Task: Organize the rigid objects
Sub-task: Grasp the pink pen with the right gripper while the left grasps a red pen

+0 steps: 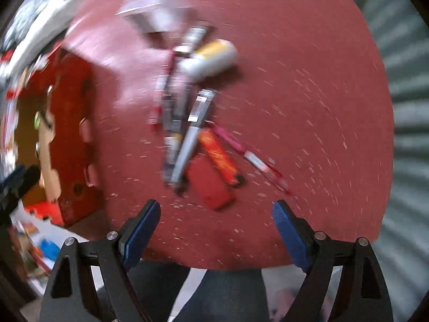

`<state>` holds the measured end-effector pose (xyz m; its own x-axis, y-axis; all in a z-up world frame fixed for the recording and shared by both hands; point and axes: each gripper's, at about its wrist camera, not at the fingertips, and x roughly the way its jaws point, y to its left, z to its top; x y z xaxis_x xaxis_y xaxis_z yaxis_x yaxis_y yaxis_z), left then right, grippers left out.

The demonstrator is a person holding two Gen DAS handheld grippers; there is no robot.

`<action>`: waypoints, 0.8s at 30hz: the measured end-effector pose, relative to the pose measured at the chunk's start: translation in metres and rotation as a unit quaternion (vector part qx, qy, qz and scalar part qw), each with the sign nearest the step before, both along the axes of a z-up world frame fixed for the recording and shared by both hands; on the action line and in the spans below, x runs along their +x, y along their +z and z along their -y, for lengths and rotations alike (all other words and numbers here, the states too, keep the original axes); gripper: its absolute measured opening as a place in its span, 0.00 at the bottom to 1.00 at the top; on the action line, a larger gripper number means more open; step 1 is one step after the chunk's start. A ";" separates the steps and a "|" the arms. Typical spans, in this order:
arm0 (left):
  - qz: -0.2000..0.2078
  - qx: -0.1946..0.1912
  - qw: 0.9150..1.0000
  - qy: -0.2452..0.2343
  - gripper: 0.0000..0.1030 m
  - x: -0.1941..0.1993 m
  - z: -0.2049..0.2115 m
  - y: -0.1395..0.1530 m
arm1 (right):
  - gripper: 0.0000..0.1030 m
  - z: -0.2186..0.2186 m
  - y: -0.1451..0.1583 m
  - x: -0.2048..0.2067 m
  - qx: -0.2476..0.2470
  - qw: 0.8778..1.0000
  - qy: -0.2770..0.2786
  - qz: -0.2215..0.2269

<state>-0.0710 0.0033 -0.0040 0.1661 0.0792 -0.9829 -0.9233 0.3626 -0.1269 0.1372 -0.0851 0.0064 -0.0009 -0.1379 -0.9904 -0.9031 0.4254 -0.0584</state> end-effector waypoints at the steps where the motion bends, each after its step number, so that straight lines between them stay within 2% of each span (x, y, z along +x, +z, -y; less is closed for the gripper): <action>1: -0.001 -0.002 1.000 -0.011 1.00 0.012 0.001 0.000 | 0.84 0.005 0.000 0.008 0.001 1.000 -0.009 -0.001; 5: -0.012 -0.020 0.999 -0.042 1.00 0.059 0.006 -0.012 | 0.84 0.019 0.002 0.023 0.006 1.000 -0.016 -0.006; 8: -0.037 -0.023 0.998 -0.037 1.00 0.082 0.001 -0.026 | 0.84 0.027 -0.001 0.027 0.003 1.000 -0.013 -0.013; 13: -0.076 -0.012 0.997 -0.020 1.00 0.119 -0.031 -0.059 | 0.84 0.045 -0.006 0.045 0.001 1.000 -0.023 -0.015; 19: -0.131 0.018 0.991 -0.028 1.00 0.144 -0.052 -0.091 | 0.84 0.059 -0.013 0.065 -0.005 0.999 -0.038 -0.028; 24: -0.129 0.016 0.991 -0.029 1.00 0.153 -0.058 -0.104 | 0.84 0.061 -0.019 0.070 -0.006 0.999 -0.029 -0.033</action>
